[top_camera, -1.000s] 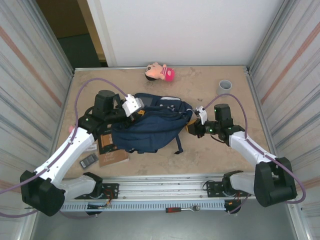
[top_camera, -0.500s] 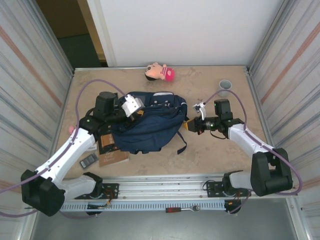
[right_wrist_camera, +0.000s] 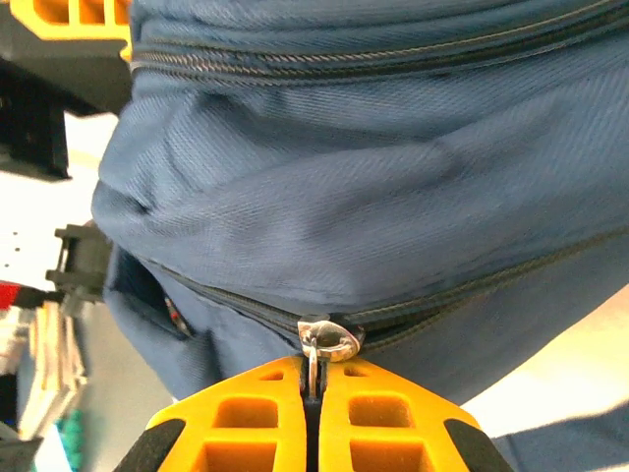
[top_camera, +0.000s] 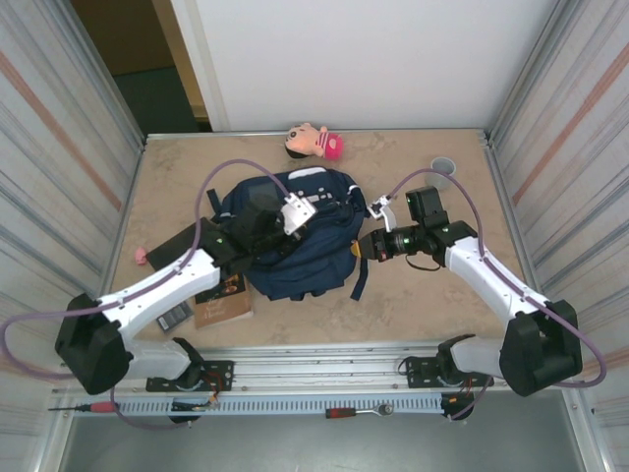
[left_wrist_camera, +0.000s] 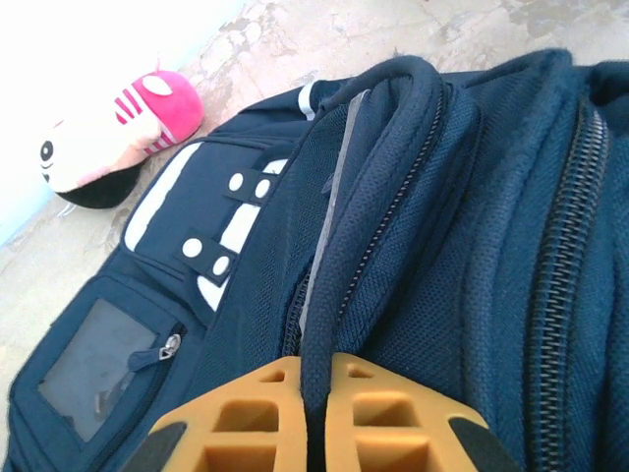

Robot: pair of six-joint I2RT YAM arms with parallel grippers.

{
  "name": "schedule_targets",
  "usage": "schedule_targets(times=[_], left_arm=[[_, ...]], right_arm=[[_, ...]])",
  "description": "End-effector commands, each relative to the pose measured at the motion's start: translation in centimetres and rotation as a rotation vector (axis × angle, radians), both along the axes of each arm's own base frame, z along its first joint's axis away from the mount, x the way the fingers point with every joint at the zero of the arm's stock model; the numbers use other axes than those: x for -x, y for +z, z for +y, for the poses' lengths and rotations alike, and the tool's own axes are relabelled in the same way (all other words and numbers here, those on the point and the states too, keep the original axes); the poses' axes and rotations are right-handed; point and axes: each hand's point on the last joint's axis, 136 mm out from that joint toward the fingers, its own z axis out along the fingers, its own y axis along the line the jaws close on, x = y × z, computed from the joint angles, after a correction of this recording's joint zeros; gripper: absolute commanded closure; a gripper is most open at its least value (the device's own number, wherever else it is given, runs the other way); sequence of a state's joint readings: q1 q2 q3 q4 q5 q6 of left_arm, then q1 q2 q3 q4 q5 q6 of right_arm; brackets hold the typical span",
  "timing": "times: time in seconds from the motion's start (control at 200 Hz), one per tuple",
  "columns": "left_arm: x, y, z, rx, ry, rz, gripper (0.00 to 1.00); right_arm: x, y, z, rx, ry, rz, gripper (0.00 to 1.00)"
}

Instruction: Pack the student bag

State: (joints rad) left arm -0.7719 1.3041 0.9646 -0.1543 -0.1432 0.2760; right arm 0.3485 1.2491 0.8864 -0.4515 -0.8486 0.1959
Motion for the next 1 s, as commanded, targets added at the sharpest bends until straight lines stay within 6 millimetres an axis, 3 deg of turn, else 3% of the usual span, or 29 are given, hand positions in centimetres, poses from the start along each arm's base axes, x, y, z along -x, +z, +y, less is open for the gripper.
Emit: schedule_targets(times=[0.0, 0.16, 0.341, 0.471, 0.646, 0.797, 0.997], left_arm=[[-2.0, 2.5, -1.2, 0.137, 0.164, -0.056, 1.00], [-2.3, 1.7, -4.8, 0.163, 0.193, -0.024, 1.00], [-4.5, 1.1, -7.1, 0.211, 0.297, -0.001, 1.00], [-4.9, 0.7, -9.3, 0.279, 0.281, 0.055, 1.00], [-5.4, 1.3, -10.4, 0.378, 0.299, 0.082, 1.00], [-5.2, 2.3, -11.7, 0.487, 0.275, 0.122, 1.00], [-5.3, 3.6, -12.7, 0.598, 0.285, 0.169, 1.00]], right_arm=[[2.1, 1.9, 0.3, -0.018, -0.010, 0.204, 1.00], [3.1, 2.2, -0.1, 0.017, -0.050, 0.297, 1.00], [1.9, 2.7, -0.8, 0.052, -0.150, 0.344, 1.00], [2.0, 2.4, -0.2, 0.064, -0.147, 0.407, 1.00], [2.5, 0.9, -0.1, 0.076, -0.228, 0.472, 1.00], [1.8, 0.4, -0.5, 0.042, -0.323, 0.468, 1.00], [1.5, -0.1, 0.6, 0.008, -0.370, 0.476, 1.00]])
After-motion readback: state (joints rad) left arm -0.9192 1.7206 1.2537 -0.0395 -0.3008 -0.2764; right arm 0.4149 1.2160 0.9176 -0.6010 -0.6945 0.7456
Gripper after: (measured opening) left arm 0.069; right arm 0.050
